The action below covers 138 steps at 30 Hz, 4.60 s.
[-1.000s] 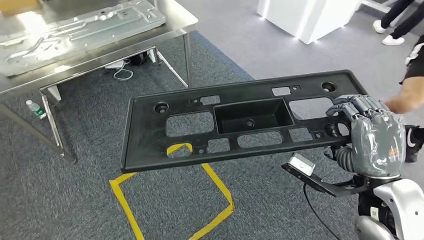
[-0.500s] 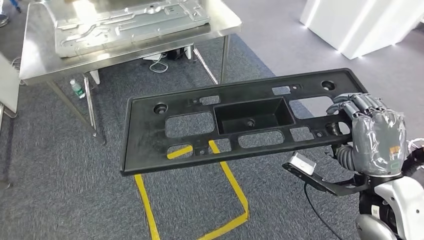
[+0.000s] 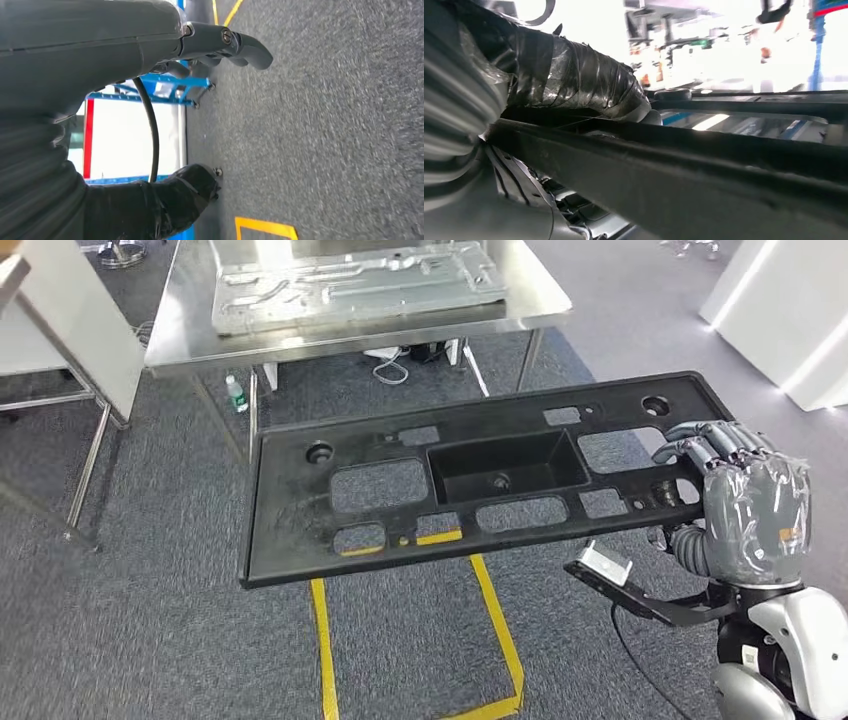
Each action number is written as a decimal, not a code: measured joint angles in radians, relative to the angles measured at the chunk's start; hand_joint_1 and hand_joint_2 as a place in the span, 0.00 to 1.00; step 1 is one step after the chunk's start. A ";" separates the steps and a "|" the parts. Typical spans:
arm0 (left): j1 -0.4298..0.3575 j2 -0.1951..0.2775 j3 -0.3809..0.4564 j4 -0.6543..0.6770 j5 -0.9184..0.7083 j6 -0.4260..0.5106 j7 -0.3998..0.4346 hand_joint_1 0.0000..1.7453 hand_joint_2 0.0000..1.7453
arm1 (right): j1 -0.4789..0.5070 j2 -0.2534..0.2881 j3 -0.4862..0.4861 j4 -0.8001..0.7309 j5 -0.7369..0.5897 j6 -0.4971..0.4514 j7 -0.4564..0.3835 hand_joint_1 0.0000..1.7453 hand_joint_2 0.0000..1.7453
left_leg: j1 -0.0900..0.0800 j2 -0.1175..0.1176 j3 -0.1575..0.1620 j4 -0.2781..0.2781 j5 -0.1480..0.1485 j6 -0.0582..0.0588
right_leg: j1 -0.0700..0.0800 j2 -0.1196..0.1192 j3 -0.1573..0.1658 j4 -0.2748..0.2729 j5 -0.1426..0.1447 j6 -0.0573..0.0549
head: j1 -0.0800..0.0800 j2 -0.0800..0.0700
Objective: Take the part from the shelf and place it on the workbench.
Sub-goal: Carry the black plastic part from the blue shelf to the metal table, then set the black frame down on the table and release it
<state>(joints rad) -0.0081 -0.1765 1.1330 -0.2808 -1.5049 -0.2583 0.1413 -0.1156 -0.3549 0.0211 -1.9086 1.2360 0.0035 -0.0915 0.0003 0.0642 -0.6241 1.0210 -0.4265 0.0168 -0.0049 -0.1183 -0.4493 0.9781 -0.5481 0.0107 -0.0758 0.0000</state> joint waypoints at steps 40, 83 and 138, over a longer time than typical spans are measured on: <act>0.000 0.002 0.000 0.002 0.000 0.008 0.001 0.00 1.00 | -0.008 0.000 0.000 0.011 -0.020 0.054 0.048 1.00 1.00 | -0.001 -0.073 0.061 -0.027 -0.020 0.038 | -0.012 0.118 -0.184 0.282 -0.080 0.022 | 0.006 0.000; 0.008 -0.017 -0.011 0.003 0.000 0.010 -0.002 0.00 1.00 | -0.028 0.062 0.060 0.021 0.065 0.068 0.098 1.00 1.00 | 0.007 -0.070 0.126 0.102 -0.121 -0.016 | -0.012 0.117 -0.147 0.053 0.100 -0.030 | 0.009 0.000; 0.015 -0.025 -0.010 0.004 0.000 0.016 -0.017 0.00 1.00 | -0.012 0.070 0.113 0.075 0.067 0.086 0.097 1.00 1.00 | -0.006 -0.077 0.105 -0.011 -0.068 0.022 | 0.002 0.123 -0.175 0.090 0.058 -0.020 | 0.008 0.000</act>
<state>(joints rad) 0.0066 -0.2020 1.1231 -0.2765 -1.5053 -0.2422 0.1239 -0.1277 -0.2854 0.1346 -1.8334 1.3032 0.0896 0.0052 -0.0060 -0.0124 -0.5194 1.0096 -0.4944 0.0389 -0.0028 0.0050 -0.6241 1.0685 -0.4897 -0.0095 -0.0676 0.0001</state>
